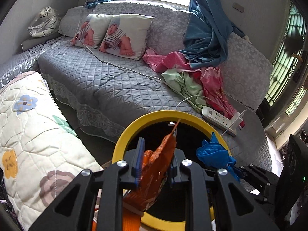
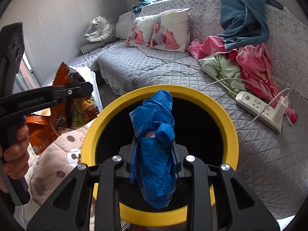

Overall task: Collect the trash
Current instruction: 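Carry the blue glove and orange wrapper over the yellow-rimmed bin with both tools, then open both tools to drop the glove and wrapper into the bin, then move both tools back over the bed toward the black bags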

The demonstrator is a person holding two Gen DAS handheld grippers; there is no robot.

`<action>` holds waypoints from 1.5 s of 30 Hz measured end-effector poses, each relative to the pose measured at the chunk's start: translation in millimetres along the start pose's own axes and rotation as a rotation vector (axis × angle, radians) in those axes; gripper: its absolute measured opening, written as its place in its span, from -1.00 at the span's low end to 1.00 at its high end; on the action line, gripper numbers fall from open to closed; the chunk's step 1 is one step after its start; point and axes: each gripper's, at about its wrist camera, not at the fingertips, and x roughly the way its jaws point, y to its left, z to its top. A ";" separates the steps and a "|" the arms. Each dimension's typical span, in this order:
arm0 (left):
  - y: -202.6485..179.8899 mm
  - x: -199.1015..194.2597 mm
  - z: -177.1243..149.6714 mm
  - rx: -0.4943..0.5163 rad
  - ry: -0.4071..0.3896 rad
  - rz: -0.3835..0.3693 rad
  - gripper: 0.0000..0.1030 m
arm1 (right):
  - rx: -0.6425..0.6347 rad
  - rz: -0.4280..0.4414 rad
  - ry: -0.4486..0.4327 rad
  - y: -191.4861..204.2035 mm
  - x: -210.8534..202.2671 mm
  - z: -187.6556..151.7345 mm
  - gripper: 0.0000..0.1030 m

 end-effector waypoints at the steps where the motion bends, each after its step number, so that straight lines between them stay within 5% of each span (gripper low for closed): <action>1: -1.2 4.1 0.1 0.003 0.006 -0.002 -0.64 | 0.001 -0.003 0.001 -1.5 0.7 -0.9 -0.49; 8: -4.2 19.6 9.3 -0.009 0.019 -0.005 -0.61 | 0.001 -0.020 0.010 -8.8 3.4 -5.4 -0.48; 14: -5.8 19.1 14.7 -0.030 0.001 0.010 -0.16 | 0.009 -0.032 0.009 -12.7 3.4 -5.2 -0.38; 25: 8.0 0.5 20.4 -0.078 -0.041 0.028 0.14 | 0.028 -0.059 -0.012 -16.6 -5.9 -5.5 -0.10; 36: 71.5 -80.8 15.5 -0.128 -0.159 0.159 0.15 | -0.026 -0.034 -0.040 10.0 -22.8 -2.3 -0.10; 45: 155.7 -195.2 -19.3 -0.241 -0.312 0.308 0.67 | -0.135 0.060 -0.078 80.4 -33.3 4.1 0.06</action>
